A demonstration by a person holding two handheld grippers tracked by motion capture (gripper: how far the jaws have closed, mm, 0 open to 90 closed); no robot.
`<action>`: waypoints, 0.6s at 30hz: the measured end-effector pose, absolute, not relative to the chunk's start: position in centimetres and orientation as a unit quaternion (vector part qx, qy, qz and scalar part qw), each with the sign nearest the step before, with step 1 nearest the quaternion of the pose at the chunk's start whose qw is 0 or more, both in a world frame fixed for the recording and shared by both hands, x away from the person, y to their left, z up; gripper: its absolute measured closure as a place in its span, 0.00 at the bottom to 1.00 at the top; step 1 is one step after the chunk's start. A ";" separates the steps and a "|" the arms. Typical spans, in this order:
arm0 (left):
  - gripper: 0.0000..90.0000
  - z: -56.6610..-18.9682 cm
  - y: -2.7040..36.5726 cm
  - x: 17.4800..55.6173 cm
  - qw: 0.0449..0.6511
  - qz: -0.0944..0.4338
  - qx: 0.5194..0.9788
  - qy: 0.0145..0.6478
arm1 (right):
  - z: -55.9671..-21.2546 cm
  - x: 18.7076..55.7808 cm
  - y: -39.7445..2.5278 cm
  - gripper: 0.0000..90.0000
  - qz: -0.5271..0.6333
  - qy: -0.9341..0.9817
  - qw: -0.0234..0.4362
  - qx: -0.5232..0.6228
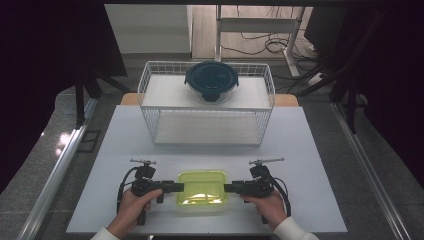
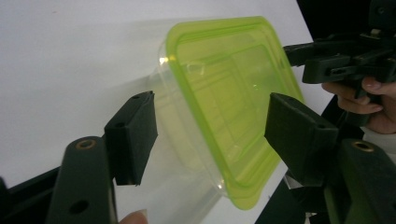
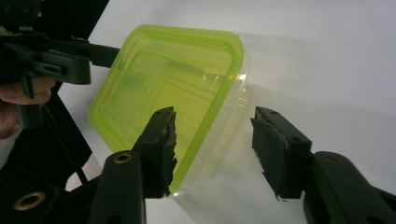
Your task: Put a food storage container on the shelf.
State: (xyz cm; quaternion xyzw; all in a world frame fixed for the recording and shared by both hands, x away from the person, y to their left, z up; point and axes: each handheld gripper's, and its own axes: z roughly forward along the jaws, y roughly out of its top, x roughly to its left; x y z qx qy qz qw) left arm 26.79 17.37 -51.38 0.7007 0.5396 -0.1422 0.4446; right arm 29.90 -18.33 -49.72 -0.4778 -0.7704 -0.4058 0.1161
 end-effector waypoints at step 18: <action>0.75 -53.0 17.2 27.2 0.441 -0.208 0.665 0.566 | -51.3 30.5 -18.1 0.80 -0.414 -0.732 0.195 -0.505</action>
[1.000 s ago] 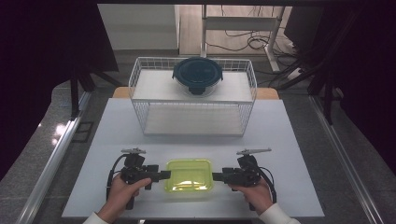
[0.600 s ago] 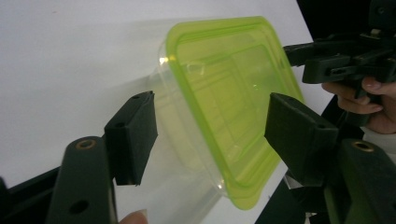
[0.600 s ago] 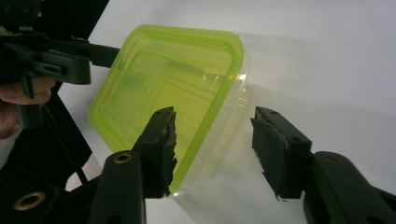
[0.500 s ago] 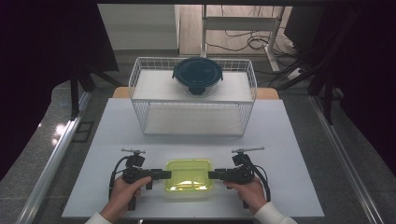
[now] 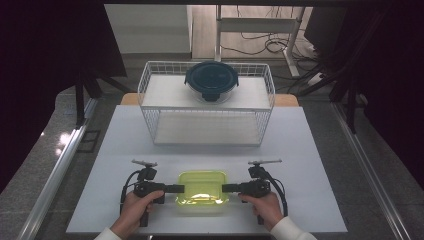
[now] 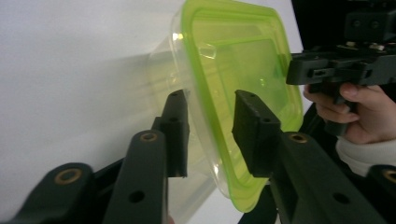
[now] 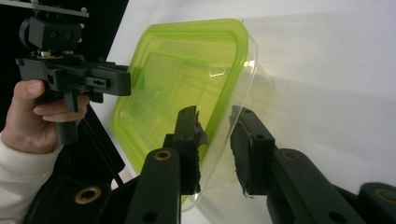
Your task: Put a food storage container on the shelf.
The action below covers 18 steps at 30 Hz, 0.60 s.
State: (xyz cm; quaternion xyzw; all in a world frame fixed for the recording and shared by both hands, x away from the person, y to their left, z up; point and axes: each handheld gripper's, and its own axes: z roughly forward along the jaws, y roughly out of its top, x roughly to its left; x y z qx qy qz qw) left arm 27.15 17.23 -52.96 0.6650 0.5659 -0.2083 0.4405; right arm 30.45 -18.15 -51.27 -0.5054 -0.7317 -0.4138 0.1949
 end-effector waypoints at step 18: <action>0.89 -50.4 17.2 26.3 0.469 -0.170 0.678 0.539 | -48.5 29.7 -18.6 0.88 -0.445 -0.741 0.147 -0.481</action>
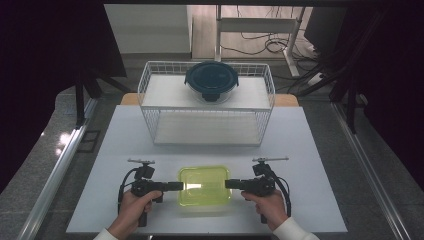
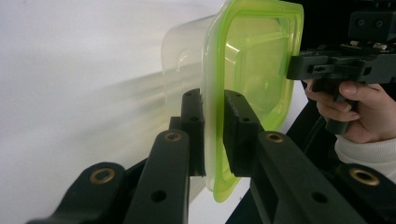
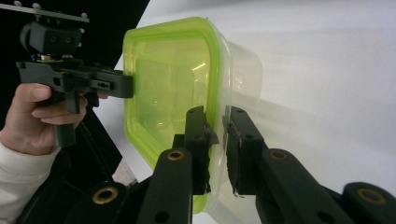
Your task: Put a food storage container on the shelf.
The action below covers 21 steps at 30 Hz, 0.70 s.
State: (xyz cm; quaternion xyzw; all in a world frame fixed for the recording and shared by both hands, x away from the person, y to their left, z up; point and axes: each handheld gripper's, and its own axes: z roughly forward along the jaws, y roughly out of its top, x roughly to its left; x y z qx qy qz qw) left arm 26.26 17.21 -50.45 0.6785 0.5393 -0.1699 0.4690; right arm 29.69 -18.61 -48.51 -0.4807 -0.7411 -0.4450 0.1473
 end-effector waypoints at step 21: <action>0.89 -46.8 16.7 26.3 0.484 -0.111 0.704 0.508 | -46.3 29.7 -18.5 0.88 -0.453 -0.760 0.101 -0.455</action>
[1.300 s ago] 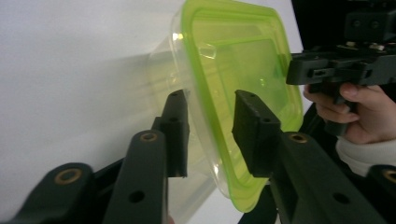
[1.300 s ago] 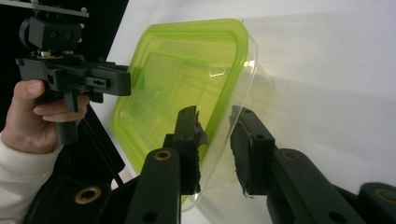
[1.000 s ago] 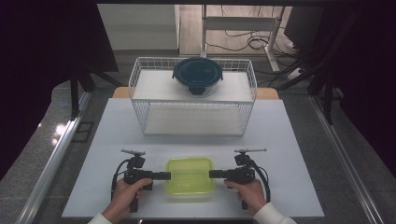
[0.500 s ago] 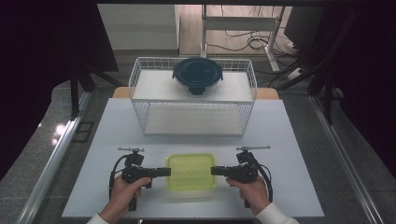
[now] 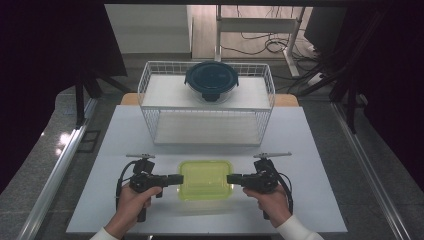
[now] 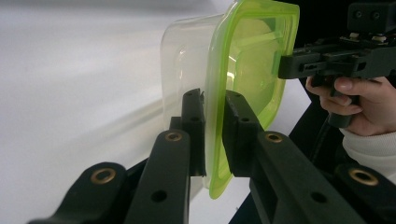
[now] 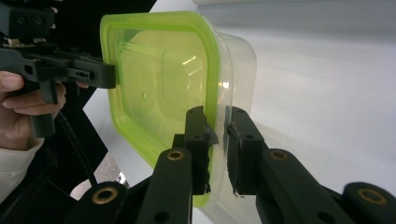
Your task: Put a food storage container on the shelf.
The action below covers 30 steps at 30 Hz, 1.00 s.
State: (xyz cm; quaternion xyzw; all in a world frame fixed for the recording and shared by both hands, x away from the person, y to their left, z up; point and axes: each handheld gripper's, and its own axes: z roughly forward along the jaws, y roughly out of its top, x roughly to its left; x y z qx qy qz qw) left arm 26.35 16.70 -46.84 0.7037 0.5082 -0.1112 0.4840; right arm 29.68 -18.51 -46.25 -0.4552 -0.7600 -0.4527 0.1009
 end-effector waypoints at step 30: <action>0.89 -38.0 15.9 29.3 0.525 -0.047 0.715 0.459 | -37.7 31.7 -19.2 0.87 -0.495 -0.762 0.020 -0.417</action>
